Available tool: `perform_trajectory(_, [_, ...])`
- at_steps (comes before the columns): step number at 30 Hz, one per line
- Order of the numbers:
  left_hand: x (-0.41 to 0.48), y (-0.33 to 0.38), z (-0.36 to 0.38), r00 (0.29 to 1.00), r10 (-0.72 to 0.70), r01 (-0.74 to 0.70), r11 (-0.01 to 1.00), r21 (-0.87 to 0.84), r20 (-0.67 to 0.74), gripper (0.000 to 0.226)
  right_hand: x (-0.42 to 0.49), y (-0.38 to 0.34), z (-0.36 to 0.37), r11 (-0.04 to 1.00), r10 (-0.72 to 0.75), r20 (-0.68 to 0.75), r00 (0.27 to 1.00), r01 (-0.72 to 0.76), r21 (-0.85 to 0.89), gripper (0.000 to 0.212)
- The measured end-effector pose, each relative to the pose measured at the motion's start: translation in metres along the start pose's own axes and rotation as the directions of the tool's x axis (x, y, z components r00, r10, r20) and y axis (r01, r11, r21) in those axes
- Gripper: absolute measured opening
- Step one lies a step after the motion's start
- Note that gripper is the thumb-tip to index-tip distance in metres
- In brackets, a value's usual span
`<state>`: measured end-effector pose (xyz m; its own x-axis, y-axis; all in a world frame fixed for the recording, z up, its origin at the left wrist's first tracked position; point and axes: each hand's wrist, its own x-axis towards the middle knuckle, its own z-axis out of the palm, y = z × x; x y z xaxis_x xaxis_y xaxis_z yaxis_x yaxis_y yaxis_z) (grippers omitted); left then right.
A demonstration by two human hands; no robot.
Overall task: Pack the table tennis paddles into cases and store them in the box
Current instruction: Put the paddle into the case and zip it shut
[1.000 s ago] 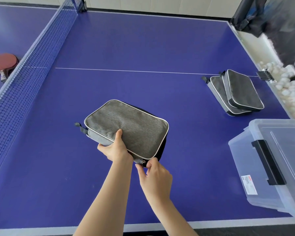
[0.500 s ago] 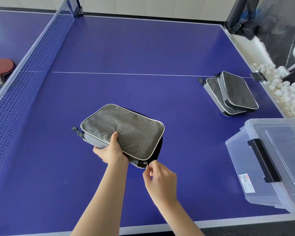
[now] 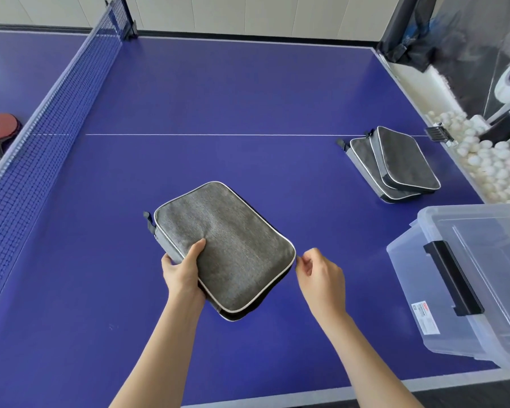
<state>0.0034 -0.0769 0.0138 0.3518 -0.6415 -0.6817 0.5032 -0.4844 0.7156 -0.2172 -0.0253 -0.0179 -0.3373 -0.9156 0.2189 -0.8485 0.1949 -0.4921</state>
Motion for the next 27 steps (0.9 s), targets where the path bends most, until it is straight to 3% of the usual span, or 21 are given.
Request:
perform_trajectory(12, [-0.009,0.020,-0.014,0.939,0.023,-0.093,0.977,0.189,0.343,0.044,0.028,0.000,-0.010,0.961,-0.251,-0.011,0.968,0.251,0.118,0.023])
perform_trajectory(14, [-0.011,0.022,-0.015,0.917,0.017,-0.119,0.966,0.231,0.398,0.052,0.032,-0.004,-0.012,0.955,-0.269,-0.025,0.963,0.270,0.122,0.022])
perform_trajectory(18, [-0.011,0.020,-0.018,0.876,-0.012,-0.144,0.947,0.287,0.482,0.074,0.044,-0.005,-0.015,0.952,-0.264,-0.028,0.964,0.266,0.152,0.020])
perform_trajectory(27, [-0.015,0.020,-0.023,0.796,-0.063,-0.193,0.916,0.352,0.602,0.082,0.064,-0.002,-0.028,0.941,-0.134,-0.015,0.991,0.132,0.313,0.016])
